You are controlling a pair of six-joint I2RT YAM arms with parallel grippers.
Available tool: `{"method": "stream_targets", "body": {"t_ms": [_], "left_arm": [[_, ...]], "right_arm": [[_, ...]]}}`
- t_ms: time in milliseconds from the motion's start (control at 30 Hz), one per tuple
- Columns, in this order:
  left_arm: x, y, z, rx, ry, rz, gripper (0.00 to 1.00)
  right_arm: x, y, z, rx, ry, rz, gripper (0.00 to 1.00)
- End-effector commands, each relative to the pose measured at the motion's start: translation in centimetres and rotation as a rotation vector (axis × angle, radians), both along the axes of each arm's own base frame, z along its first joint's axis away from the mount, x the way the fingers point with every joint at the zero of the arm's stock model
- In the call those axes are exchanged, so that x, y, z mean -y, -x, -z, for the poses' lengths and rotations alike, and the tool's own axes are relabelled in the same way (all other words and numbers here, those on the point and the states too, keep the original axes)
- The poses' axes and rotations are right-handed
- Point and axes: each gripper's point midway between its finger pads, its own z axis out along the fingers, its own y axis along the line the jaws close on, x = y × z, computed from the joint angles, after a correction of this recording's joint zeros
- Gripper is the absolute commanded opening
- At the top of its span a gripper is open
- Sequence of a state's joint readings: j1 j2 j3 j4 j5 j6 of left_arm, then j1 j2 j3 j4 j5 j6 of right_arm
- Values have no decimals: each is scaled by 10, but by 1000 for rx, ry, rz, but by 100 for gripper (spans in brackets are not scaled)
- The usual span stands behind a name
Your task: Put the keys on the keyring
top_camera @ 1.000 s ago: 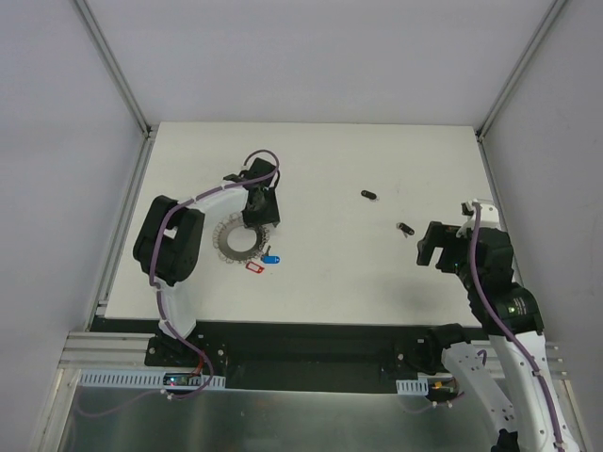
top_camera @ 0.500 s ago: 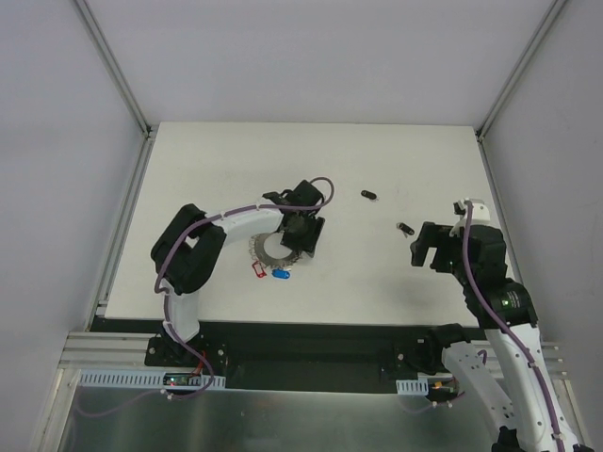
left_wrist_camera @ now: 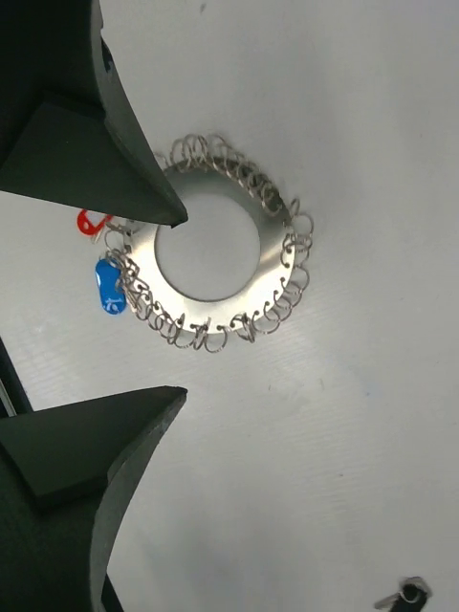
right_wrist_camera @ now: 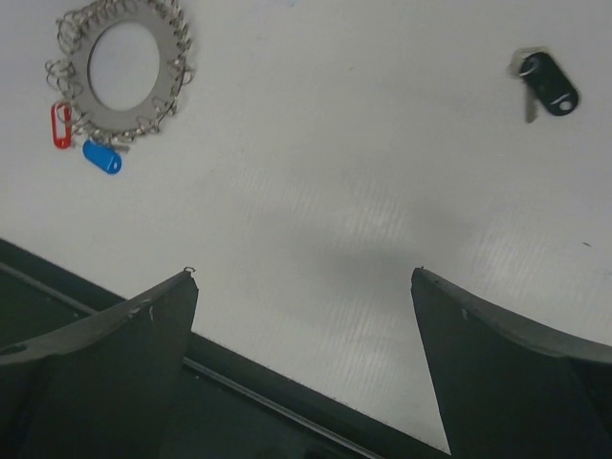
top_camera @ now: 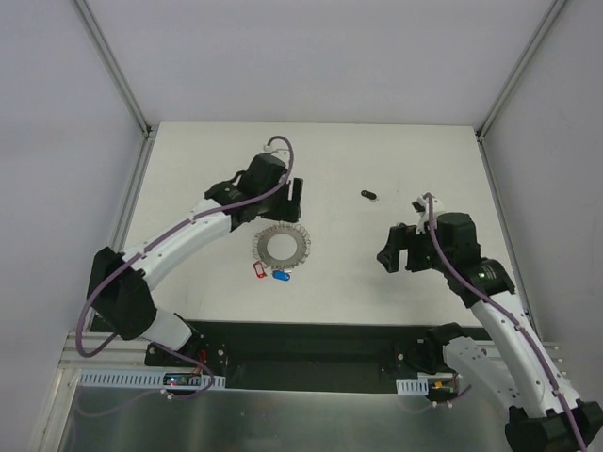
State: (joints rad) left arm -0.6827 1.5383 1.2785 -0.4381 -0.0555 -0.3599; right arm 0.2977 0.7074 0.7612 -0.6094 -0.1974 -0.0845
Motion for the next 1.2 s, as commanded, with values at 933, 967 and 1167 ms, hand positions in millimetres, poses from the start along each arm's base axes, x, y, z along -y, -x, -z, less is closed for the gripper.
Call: {"method": "stream_targets", "body": {"t_ms": [933, 967, 1167], "left_arm": [[-218, 54, -29, 407, -176, -470, 96], [-218, 54, -28, 402, -175, -468, 96], [-217, 53, -24, 390, -183, -469, 95]], "right_arm": [[-226, -39, 81, -100, 319, -516, 36], [-230, -42, 80, -95, 319, -514, 35], [-243, -49, 95, -108, 350, -529, 34]]}}
